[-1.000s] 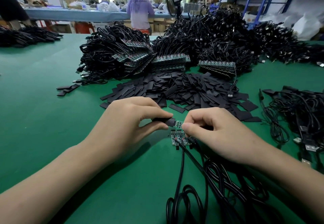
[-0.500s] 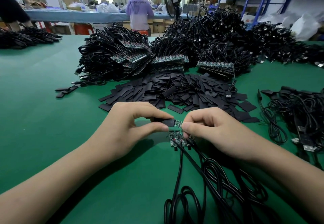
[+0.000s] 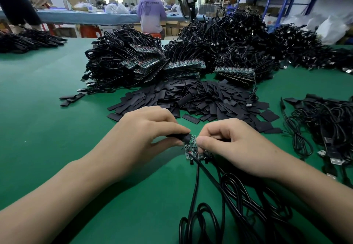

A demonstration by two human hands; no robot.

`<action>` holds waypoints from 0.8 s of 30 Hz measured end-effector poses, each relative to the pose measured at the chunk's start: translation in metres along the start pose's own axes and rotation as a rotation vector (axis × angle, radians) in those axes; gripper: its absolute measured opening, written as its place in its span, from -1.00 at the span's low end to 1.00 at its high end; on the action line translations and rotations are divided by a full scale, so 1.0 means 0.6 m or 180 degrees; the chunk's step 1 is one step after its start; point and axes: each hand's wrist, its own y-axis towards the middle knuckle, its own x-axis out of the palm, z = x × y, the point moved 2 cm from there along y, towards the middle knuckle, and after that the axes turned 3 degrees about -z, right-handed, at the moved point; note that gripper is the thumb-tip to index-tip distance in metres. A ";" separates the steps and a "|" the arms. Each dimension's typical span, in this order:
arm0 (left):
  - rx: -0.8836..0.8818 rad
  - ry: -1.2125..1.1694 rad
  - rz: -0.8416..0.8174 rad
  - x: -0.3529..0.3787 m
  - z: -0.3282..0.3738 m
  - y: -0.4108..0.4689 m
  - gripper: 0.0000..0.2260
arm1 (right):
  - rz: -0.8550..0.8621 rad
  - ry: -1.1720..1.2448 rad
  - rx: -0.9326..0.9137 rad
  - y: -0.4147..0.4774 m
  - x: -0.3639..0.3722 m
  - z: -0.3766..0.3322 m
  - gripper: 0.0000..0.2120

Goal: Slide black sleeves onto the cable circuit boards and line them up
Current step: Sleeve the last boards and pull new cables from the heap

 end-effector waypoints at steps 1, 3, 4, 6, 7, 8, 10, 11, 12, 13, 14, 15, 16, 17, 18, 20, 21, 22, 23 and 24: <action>0.0039 0.0079 0.0005 0.001 -0.002 0.000 -0.85 | -0.0001 0.0092 0.0025 0.000 -0.001 0.001 -0.77; 0.0029 0.0116 0.0020 0.002 -0.003 -0.001 -0.83 | 0.0001 0.0117 0.0035 0.000 0.000 0.001 -0.76; -0.0020 0.0026 0.0006 0.002 -0.001 -0.003 -0.83 | 0.0000 0.0056 0.0015 -0.001 0.002 -0.001 -0.77; -0.0125 -0.0246 -0.0068 0.001 0.007 -0.005 -0.81 | 0.0005 -0.0150 -0.0069 -0.002 0.006 -0.006 -0.78; -0.0155 -0.0351 -0.0114 0.000 0.010 -0.006 -0.80 | 0.0016 -0.0222 -0.0113 -0.003 0.007 -0.008 -0.77; -0.0170 -0.0413 -0.0151 0.000 0.014 -0.006 -0.79 | 0.0030 -0.0226 -0.0139 -0.003 0.008 -0.010 -0.77; -0.0202 -0.0461 -0.0160 -0.002 0.018 -0.004 -0.78 | 0.0061 -0.0126 -0.0138 -0.001 0.008 -0.007 -0.79; -0.0231 -0.0465 -0.0130 -0.003 0.020 -0.002 -0.78 | 0.0092 -0.0053 -0.0136 -0.001 0.008 -0.005 -0.81; -0.0273 -0.0468 -0.0090 -0.004 0.021 -0.001 -0.79 | 0.0148 0.0039 -0.0139 0.000 0.008 -0.004 -0.85; -0.0336 -0.0489 -0.0045 -0.004 0.022 -0.001 -0.81 | 0.0230 0.0127 -0.0145 0.000 0.008 -0.003 -0.89; -0.0421 -0.0537 0.0009 -0.005 0.022 0.000 -0.82 | 0.0340 0.0182 -0.0168 0.000 0.008 -0.002 -0.91; -0.0519 -0.0606 0.0079 -0.005 0.021 0.000 -0.82 | 0.0481 0.0187 -0.0227 -0.001 0.007 -0.001 -0.89; -0.0622 -0.0684 0.0155 -0.005 0.020 0.000 -0.81 | 0.0638 0.0146 -0.0313 -0.001 0.005 0.000 -0.87; -0.0725 -0.0760 0.0226 -0.006 0.018 -0.001 -0.80 | 0.0789 0.0074 -0.0413 -0.003 0.002 -0.001 -0.87; -0.0824 -0.0833 0.0280 -0.005 0.016 -0.001 -0.80 | 0.0913 -0.0015 -0.0520 -0.004 0.000 -0.002 -0.88; -0.0975 -0.0967 0.0323 -0.005 0.015 -0.003 -0.79 | 0.1062 -0.0164 -0.0705 -0.006 -0.002 -0.005 -0.89; -0.1030 -0.1030 0.0326 -0.004 0.014 -0.004 -0.79 | 0.1103 -0.0211 -0.0774 -0.007 -0.002 -0.006 -0.90; -0.1078 -0.1089 0.0330 -0.003 0.014 -0.004 -0.80 | 0.1133 -0.0251 -0.0832 -0.007 -0.002 -0.006 -0.90; -0.1117 -0.1142 0.0335 -0.001 0.014 -0.004 -0.80 | 0.1160 -0.0291 -0.0881 -0.008 -0.002 -0.006 -0.90; -0.1144 -0.1187 0.0338 0.000 0.015 -0.005 -0.80 | 0.1177 -0.0324 -0.0918 -0.008 -0.001 -0.007 -0.90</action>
